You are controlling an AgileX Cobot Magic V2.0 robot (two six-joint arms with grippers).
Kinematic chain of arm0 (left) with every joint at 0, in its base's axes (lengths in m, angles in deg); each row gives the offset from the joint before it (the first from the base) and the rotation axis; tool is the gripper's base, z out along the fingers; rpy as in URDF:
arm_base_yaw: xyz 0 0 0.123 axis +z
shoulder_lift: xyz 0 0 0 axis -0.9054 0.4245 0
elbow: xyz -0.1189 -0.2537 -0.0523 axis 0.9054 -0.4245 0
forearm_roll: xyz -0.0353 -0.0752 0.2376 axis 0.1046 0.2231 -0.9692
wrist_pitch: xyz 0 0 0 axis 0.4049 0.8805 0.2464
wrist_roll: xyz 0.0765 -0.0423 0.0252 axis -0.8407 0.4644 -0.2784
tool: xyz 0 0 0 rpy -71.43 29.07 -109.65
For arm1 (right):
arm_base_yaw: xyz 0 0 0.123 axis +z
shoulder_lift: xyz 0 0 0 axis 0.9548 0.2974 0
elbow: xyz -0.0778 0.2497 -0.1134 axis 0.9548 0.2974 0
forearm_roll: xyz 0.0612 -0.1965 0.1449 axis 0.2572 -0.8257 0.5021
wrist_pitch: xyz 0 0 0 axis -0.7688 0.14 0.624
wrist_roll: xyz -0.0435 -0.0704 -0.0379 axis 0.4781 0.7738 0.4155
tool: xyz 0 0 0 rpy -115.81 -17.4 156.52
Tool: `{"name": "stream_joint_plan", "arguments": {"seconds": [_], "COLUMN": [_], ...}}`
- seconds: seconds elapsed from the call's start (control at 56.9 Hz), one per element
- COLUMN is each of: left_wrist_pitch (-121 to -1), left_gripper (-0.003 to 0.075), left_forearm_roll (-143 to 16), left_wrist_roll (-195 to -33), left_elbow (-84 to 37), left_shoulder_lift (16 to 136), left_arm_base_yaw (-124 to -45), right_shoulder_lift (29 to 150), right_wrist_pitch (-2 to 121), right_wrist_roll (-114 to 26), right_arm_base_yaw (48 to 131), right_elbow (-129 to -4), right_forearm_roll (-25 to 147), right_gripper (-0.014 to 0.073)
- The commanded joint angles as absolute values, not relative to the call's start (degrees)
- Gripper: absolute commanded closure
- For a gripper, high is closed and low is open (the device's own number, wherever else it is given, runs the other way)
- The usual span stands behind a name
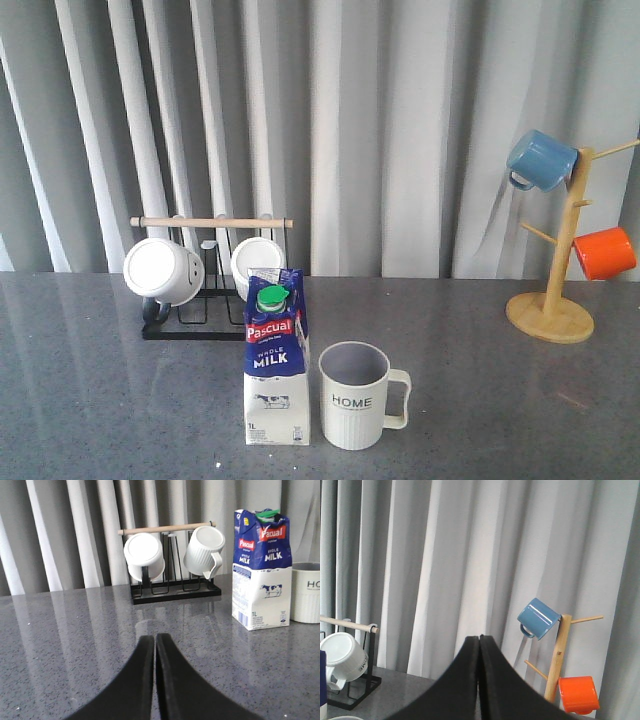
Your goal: Place milk next to cup
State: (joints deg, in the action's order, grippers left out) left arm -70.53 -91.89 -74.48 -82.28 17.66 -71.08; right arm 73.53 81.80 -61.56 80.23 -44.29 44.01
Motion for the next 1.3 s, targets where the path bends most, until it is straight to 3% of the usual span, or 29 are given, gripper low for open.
{"name": "stream_joint_plan", "arguments": {"seconds": [0.0, 0.387, 1.284], "left_wrist_pitch": [-73.4, -74.0, -73.8], "left_gripper": [0.0728, 0.0728, 0.0726], "left_forearm_roll": [-91.7, -91.7, -91.9], "left_wrist_roll": [-73.6, -73.2, -73.2], "left_elbow": [-81.1, -81.1, -81.1], "left_shoulder_lift": [16.7, 16.7, 17.0], "left_arm_base_yaw": [-69.7, -63.7, -63.9], "right_shoulder_lift": [73.2, 73.2, 73.2], "right_wrist_pitch": [86.4, 86.3, 86.3], "right_wrist_roll": [-61.5, -61.5, -61.5], "right_arm_base_yaw": [79.8, 79.8, 79.8], "right_elbow": [-45.7, -45.7, -45.7], "right_forearm_roll": [43.5, 43.5, 43.5], "right_gripper": [0.0602, 0.0602, 0.0602]}}
